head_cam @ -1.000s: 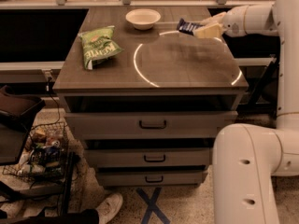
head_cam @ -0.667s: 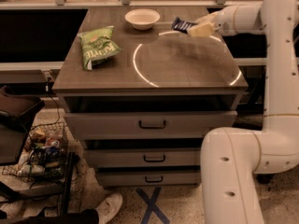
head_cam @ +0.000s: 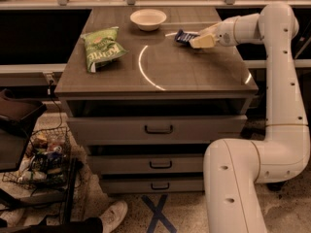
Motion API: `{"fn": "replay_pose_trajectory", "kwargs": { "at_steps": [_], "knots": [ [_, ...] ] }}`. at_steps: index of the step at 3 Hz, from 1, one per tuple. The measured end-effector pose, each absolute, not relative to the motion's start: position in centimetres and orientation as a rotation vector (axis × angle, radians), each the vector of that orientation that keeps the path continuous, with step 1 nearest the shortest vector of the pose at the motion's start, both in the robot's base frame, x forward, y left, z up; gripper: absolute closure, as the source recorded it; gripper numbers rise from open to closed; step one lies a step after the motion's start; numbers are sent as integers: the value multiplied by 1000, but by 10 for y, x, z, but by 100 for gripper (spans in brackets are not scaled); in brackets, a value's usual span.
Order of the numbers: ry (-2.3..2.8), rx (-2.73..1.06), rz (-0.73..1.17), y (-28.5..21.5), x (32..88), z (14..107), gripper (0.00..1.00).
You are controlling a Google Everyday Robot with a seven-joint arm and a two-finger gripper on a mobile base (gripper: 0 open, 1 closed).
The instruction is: Place rxbar blueberry into paper bowl
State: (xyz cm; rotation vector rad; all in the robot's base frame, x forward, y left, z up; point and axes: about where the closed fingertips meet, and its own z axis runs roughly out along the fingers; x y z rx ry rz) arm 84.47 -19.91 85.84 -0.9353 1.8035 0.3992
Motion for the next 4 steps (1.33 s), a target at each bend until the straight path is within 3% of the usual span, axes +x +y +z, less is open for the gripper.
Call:
{"fn": "replay_pose_trajectory", "kwargs": {
  "at_steps": [4],
  "knots": [
    [1807,-1176,215,-201,787,971,100]
  ]
}}
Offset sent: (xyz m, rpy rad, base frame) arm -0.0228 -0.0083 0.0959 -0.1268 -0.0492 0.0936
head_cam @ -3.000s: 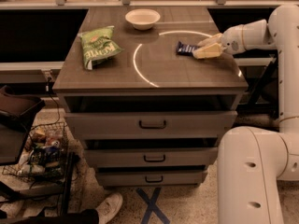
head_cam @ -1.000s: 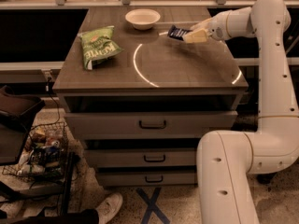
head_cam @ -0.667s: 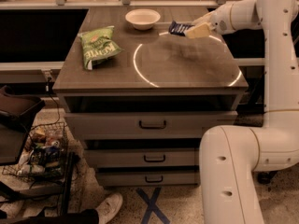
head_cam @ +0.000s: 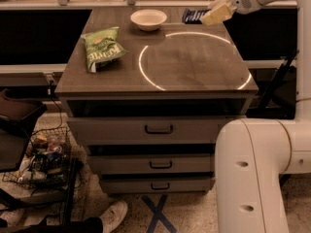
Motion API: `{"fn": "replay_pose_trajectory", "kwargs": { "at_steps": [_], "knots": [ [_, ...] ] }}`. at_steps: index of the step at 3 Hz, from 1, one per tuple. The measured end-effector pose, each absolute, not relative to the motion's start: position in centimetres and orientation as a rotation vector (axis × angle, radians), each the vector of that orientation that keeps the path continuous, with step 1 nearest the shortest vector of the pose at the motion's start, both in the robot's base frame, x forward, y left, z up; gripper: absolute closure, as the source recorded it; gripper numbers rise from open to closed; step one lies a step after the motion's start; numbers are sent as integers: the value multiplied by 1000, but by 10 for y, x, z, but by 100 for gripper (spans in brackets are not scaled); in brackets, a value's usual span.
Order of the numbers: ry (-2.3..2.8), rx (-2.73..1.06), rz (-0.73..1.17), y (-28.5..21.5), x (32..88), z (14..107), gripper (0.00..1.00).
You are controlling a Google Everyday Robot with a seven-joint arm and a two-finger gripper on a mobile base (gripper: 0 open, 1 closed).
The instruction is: Place rxbar blueberry into paper bowl
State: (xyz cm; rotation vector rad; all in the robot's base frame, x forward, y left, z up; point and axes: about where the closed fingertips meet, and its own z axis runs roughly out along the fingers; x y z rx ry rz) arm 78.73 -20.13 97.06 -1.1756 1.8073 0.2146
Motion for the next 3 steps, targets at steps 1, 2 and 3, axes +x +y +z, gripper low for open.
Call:
{"fn": "replay_pose_trajectory", "kwargs": {
  "at_steps": [1,2,3],
  "knots": [
    [1788,-1169,119,-213,777,1008,100],
    [1744,-1146,40,-218,767,1047,100],
    [1701,-1138,-8,-217,758,1072,100]
  ]
}}
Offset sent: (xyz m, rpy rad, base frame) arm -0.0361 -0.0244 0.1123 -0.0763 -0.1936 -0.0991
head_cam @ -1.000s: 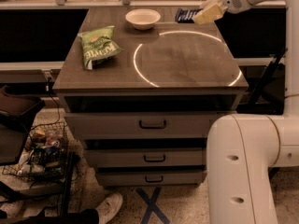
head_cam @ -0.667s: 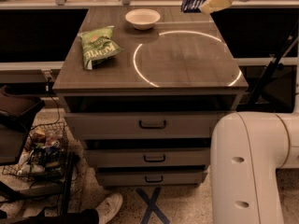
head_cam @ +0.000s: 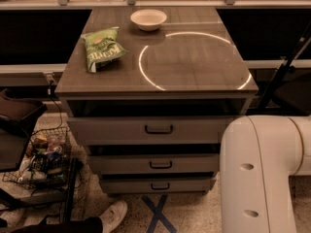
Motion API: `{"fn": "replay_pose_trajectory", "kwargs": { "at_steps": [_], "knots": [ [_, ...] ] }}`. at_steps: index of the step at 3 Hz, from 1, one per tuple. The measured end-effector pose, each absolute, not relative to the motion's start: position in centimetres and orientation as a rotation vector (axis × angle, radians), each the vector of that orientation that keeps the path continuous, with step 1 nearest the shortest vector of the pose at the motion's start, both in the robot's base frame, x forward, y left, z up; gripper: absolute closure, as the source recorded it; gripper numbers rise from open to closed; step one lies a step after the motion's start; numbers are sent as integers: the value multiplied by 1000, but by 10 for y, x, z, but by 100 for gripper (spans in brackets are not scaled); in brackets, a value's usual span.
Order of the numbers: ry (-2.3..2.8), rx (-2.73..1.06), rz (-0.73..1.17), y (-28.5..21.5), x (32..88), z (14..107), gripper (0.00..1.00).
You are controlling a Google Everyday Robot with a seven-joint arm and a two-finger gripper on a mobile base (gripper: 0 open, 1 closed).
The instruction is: Place rxbar blueberry into paper bowl
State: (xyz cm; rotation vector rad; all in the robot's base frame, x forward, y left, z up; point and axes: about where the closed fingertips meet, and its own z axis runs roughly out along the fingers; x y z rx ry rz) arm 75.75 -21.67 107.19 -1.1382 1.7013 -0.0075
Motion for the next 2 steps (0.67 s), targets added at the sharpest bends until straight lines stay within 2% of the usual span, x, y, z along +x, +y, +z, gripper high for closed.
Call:
{"fn": "replay_pose_trajectory", "kwargs": {
  "at_steps": [2],
  "knots": [
    [1709,-1153,-69,-218,739,1093,100]
  ]
}}
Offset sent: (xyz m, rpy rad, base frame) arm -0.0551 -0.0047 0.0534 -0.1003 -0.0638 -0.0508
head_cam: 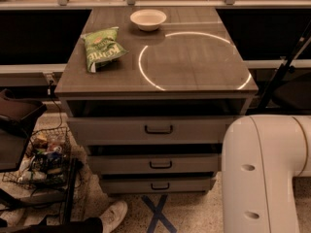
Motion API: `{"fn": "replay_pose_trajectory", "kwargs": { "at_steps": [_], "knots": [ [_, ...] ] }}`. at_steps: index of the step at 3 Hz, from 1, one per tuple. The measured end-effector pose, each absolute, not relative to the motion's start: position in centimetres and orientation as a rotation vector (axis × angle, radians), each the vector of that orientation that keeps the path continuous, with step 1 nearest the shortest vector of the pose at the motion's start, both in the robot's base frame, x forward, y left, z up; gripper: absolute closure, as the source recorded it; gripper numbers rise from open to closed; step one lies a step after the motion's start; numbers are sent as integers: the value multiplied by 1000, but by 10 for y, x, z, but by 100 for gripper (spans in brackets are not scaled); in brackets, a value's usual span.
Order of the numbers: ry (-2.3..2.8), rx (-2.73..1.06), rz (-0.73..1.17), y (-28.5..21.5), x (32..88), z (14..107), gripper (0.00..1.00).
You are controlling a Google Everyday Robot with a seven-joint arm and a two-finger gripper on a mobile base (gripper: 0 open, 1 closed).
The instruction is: Place rxbar blueberry into paper bowl
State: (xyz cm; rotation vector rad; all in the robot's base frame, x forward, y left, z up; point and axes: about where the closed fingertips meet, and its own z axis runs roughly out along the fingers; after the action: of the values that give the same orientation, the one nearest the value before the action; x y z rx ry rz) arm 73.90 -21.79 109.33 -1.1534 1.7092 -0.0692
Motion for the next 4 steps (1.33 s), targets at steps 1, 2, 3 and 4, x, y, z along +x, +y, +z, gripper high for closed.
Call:
{"fn": "replay_pose_trajectory", "kwargs": {
  "at_steps": [1,2,3,4],
  "knots": [
    [1680,-1149,-144,-219,719,1120,100],
    [1680,-1149,-144,-219,719,1120,100],
    [1588,-1148,-174,-222,715,1122,100],
    [1477,-1170,-245,-233,708,1108,100]
  ]
}}
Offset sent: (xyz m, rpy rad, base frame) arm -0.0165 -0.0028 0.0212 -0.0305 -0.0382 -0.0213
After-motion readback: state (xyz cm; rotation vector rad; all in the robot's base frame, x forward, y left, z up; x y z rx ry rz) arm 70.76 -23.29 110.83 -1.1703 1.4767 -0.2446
